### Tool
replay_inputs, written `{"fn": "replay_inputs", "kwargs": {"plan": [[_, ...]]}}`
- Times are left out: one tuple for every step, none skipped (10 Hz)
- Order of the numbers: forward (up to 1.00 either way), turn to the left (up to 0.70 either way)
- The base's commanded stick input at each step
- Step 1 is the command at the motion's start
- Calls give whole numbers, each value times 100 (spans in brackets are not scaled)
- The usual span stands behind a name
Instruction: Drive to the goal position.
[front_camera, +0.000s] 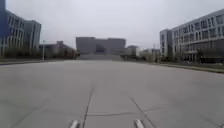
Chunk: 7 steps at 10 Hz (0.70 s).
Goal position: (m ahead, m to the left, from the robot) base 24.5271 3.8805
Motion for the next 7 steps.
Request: {"fn": "replay_inputs", "kwargs": {"plan": [[100, -4], [100, 0], [100, 0], [100, 0], [100, 0], [100, 0], [100, 0]]}}
